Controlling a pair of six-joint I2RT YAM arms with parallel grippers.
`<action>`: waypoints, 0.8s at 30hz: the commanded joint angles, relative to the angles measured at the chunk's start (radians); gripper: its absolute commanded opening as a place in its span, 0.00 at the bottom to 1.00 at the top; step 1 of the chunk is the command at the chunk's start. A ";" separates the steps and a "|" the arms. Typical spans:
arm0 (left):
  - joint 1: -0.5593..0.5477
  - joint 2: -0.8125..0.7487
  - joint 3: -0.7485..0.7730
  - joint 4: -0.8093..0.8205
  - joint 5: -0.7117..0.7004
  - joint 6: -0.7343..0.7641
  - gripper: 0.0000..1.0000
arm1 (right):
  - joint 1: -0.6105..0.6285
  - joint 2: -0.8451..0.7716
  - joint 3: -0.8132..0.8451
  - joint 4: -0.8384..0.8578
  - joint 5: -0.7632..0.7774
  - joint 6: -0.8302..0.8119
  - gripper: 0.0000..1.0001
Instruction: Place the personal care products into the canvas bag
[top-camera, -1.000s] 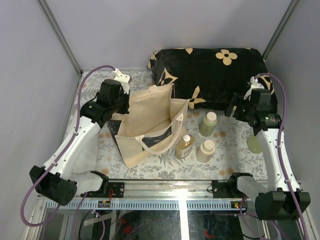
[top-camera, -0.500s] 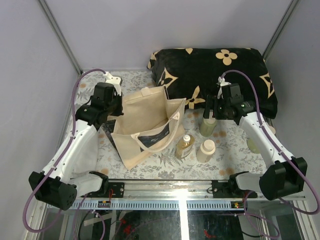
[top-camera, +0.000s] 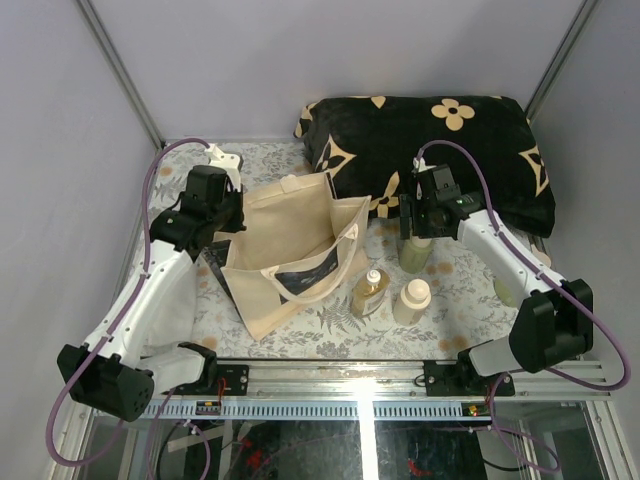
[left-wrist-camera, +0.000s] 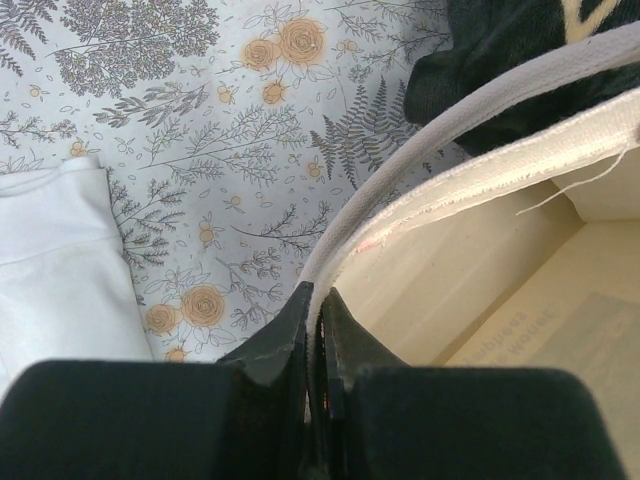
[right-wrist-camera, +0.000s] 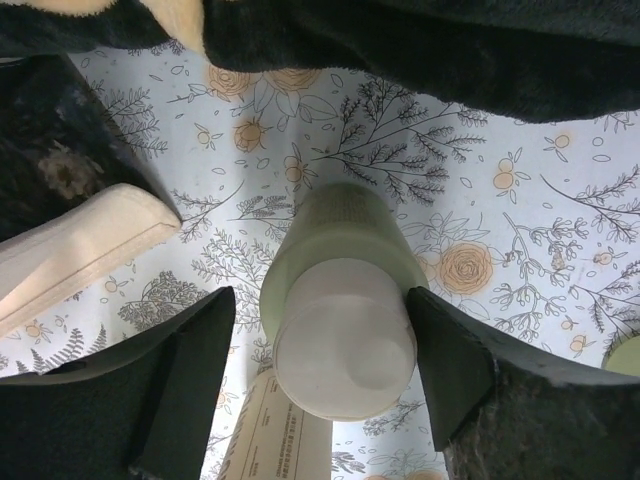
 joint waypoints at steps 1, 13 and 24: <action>0.015 0.006 -0.011 0.006 -0.008 0.010 0.00 | 0.019 -0.003 0.052 0.006 0.065 -0.015 0.73; 0.021 0.048 -0.006 0.033 0.030 0.021 0.00 | 0.028 0.023 0.079 -0.046 0.118 -0.038 0.08; 0.023 0.078 -0.003 0.060 0.075 0.025 0.00 | 0.027 -0.023 0.286 -0.141 0.144 -0.065 0.00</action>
